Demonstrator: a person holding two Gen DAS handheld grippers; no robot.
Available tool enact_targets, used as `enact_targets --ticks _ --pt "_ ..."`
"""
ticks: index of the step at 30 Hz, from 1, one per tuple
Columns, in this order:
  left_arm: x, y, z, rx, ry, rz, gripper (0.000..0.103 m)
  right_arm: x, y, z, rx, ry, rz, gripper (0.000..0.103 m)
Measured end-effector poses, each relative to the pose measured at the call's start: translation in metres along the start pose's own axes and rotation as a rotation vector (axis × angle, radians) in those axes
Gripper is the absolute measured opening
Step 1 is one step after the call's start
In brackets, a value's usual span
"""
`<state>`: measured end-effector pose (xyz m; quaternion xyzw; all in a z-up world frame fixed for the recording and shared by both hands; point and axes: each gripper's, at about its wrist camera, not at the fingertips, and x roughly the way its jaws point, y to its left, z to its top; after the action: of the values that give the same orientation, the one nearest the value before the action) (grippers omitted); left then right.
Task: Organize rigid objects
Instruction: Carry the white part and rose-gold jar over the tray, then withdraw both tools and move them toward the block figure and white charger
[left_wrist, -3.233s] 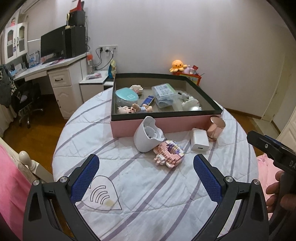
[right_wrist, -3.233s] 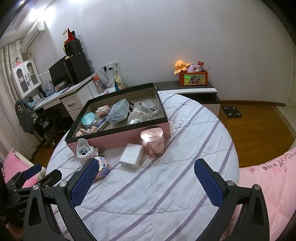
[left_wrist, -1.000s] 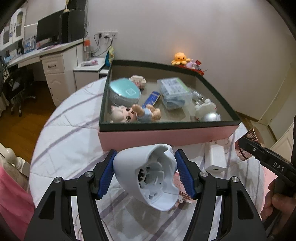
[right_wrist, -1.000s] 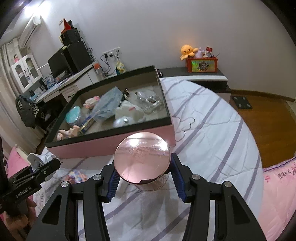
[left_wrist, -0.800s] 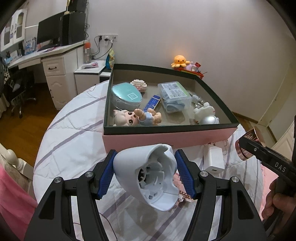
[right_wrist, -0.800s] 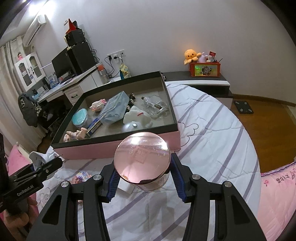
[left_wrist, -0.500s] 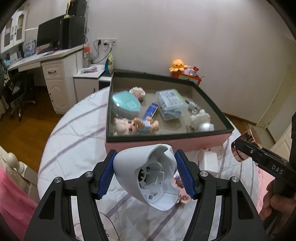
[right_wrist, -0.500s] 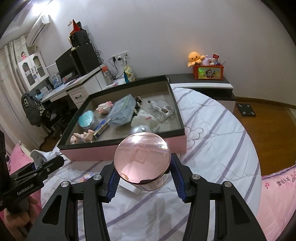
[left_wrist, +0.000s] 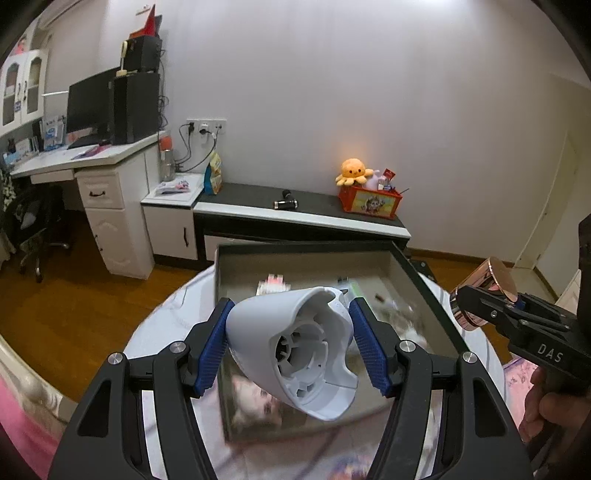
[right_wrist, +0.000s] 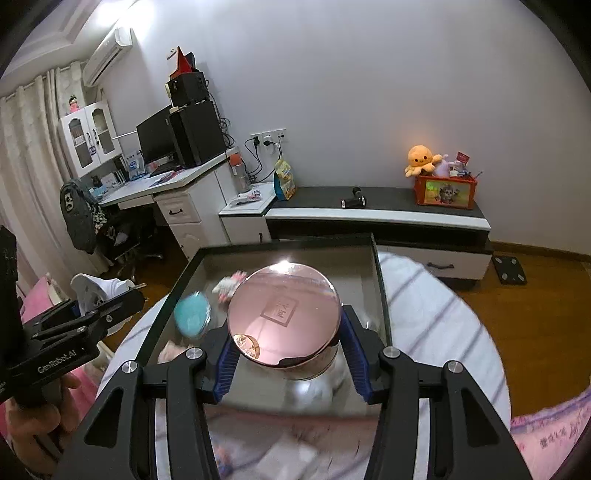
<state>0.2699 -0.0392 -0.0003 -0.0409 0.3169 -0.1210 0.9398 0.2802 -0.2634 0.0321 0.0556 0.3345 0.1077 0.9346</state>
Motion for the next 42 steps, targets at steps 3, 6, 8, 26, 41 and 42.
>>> enact_targets --ticks 3,6,8,26,41,42 --pt "0.022 -0.001 0.014 0.005 0.011 0.001 0.065 0.023 -0.007 0.013 -0.003 0.021 -0.008 0.052" --pt "0.048 -0.004 0.026 0.015 0.033 0.003 0.065 0.046 -0.015 0.021 -0.007 0.053 -0.021 0.052" --pt "0.069 -0.006 0.032 0.019 0.057 0.004 0.065 0.06 -0.02 0.024 -0.004 0.075 -0.026 0.052" --pt "0.15 -0.01 0.041 0.007 0.186 -0.003 0.065 0.139 -0.04 0.037 0.004 0.201 -0.062 0.052" --pt "0.132 -0.014 0.041 0.025 0.154 0.087 0.1 0.127 -0.033 0.037 -0.017 0.194 -0.098 0.088" --pt "0.128 -0.014 0.041 0.026 0.146 0.089 0.102 0.125 -0.032 0.036 -0.012 0.192 -0.103 0.088"
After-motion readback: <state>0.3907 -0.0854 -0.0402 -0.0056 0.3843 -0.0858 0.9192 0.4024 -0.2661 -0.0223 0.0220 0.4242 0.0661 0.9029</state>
